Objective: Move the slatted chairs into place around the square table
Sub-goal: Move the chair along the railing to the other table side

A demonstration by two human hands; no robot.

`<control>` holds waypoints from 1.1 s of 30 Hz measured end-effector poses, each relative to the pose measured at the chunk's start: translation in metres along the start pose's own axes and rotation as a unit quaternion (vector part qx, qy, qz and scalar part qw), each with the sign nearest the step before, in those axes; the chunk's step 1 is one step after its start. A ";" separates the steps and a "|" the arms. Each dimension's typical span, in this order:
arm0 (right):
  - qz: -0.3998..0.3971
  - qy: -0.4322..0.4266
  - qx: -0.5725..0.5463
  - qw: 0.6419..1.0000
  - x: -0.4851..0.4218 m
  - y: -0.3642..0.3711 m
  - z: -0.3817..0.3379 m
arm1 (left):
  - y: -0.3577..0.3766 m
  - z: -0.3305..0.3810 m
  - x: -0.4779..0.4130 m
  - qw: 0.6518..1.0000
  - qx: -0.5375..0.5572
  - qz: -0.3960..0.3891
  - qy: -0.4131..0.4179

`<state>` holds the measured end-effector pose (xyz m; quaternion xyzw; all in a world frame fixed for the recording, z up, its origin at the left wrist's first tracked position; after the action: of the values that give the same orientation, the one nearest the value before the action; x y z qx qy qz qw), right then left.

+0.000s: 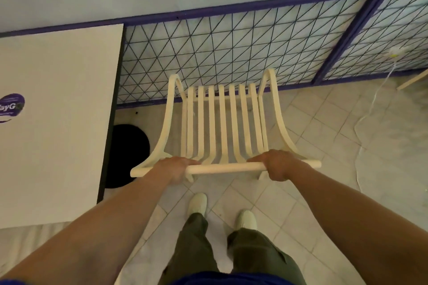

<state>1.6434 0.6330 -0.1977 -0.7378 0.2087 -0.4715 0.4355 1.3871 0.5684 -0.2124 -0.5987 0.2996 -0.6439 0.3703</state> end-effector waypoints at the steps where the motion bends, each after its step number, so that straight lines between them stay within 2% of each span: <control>1: -0.003 -0.002 0.001 1.000 0.001 0.000 0.002 | 0.002 0.003 0.003 1.000 0.001 -0.005 -0.004; 10: -0.002 0.005 0.019 1.000 0.004 0.000 0.006 | -0.002 0.004 0.012 1.000 0.022 -0.006 0.000; 20: 0.015 0.066 -0.015 0.998 0.003 0.007 0.016 | 0.004 0.001 0.007 0.998 0.050 -0.025 0.032; 33: -0.006 0.035 -0.011 0.999 -0.002 0.008 0.025 | 0.000 0.002 0.010 1.000 0.018 -0.015 0.007</control>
<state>1.6655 0.6409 -0.2100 -0.7269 0.2248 -0.4971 0.4170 1.3894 0.5606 -0.2069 -0.5916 0.2817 -0.6589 0.3695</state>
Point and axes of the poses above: each hand's wrist, its own x-axis away from the middle knuckle, its own y-axis out of the palm, z = x × y, the point moved 10 cm from there along -x, towards the middle knuckle, and after that the axes turned 15 degrees about z, right-handed, at the moved point
